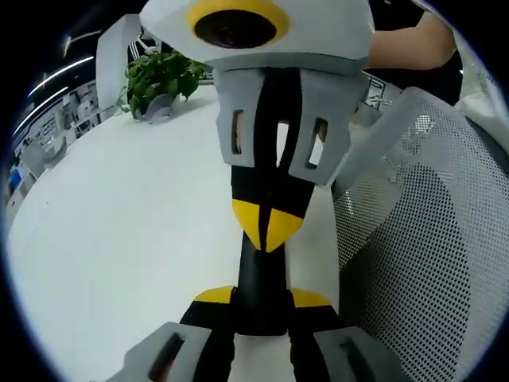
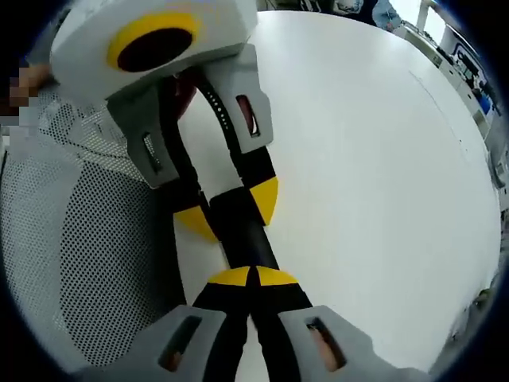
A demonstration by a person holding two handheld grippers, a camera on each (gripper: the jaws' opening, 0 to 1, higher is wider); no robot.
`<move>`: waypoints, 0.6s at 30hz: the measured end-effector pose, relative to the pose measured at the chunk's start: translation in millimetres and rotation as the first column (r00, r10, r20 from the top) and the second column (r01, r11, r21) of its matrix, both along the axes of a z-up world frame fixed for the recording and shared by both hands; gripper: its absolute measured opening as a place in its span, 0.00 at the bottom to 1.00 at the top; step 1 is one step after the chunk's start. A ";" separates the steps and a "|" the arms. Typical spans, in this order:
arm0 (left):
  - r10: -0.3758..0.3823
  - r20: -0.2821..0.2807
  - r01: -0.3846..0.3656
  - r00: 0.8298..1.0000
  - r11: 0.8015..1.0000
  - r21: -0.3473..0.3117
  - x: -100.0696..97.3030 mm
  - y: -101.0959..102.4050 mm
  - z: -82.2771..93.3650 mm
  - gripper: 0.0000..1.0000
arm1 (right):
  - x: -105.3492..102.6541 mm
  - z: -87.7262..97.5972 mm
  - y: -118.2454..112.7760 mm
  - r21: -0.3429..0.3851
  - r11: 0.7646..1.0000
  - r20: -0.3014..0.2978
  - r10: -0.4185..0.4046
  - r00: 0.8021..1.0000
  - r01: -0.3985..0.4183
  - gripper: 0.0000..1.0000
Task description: Press the specified remote control buttons in sequence, fully releasing each button before pressing the next.
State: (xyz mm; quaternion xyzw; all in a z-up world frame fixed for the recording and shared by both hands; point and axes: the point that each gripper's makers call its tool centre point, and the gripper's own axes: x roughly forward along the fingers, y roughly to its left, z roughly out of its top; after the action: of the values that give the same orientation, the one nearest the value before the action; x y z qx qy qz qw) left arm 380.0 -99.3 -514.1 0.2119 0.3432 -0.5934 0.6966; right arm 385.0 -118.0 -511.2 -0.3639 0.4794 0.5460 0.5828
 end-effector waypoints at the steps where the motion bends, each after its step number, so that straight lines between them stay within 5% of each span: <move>1: -0.001 0.001 0.001 1.000 1.000 0.001 0.1 0.1 0.1 0.24 | 0.2 -0.3 0.0 -0.006 1.000 0.008 0.021 1.000 -0.021 0.00; 14: 0.000 -0.004 0.000 1.000 1.000 0.006 0.6 0.0 0.1 0.25 | -0.8 -0.5 0.1 -0.056 0.998 0.037 0.018 0.999 -0.016 0.00; 18: 0.004 -0.008 -0.003 1.000 1.000 0.003 0.8 0.2 0.2 0.24 | 2.1 -0.6 -0.8 -0.012 0.996 -0.055 -0.090 0.994 0.090 0.00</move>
State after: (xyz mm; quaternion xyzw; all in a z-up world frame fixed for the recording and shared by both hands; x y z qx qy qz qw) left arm 380.8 -99.1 -513.9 0.2100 0.3470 -0.5925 0.6960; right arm 387.1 -118.8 -511.8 -0.3294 0.5138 0.5267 0.5917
